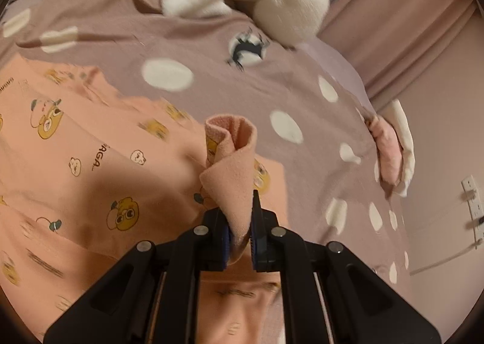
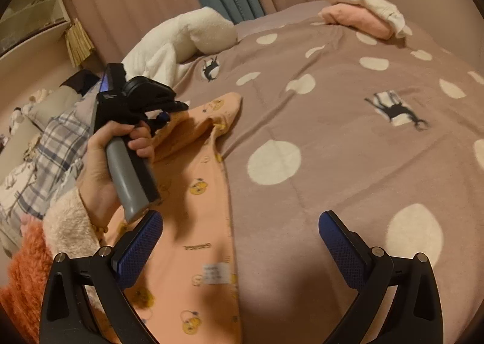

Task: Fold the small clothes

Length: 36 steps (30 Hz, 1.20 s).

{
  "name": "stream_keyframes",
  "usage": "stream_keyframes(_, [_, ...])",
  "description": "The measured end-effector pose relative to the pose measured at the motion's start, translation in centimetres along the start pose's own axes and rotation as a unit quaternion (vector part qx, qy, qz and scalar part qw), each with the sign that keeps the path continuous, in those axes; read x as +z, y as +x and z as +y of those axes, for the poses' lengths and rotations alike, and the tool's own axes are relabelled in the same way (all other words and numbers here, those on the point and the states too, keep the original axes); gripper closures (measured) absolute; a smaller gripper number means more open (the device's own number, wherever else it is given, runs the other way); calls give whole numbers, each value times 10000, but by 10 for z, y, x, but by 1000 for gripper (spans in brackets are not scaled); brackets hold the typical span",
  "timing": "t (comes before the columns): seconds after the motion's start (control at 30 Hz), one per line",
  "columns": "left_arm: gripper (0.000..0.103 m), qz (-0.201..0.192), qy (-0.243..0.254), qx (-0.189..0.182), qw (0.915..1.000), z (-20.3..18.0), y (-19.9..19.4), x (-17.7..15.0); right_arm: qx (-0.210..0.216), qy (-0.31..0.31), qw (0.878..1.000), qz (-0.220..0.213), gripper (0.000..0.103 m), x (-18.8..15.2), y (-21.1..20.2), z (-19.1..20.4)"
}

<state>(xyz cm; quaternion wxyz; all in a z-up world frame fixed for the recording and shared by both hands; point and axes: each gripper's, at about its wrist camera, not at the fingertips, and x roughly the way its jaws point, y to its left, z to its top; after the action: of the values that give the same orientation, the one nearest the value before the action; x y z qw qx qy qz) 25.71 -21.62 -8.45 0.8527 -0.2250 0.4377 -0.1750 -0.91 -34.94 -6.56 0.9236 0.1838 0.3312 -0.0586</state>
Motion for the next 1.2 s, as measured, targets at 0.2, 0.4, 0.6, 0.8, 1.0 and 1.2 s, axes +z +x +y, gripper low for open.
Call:
stream_keyframes(0.2, [58, 395, -75, -366, 9985, -14, 11, -14, 100, 327, 9994, -20, 0, 1, -4, -17])
stream_keyframes(0.4, [50, 610, -97, -1071, 9923, -28, 3, -19, 23, 382, 9992, 67, 0, -1, -5, -22])
stream_keyframes(0.6, [23, 947, -197, -1449, 9847, -34, -25, -26, -94, 345, 9993, 77, 0, -2, -10, -21])
stream_keyframes(0.8, [2, 257, 384, -1041, 9935, -18, -93, -32, -135, 231, 9996, 78, 0, -5, -25, -13])
stream_keyframes(1.0, [1, 113, 960, -283, 9949, 31, -154, -55, 0, 114, 9999, 105, 0, -10, -36, 2])
stream_keyframes(1.2, [0, -165, 1293, 727, 9888, 114, -221, -115, 113, -22, 9996, 266, 0, -17, -43, 17])
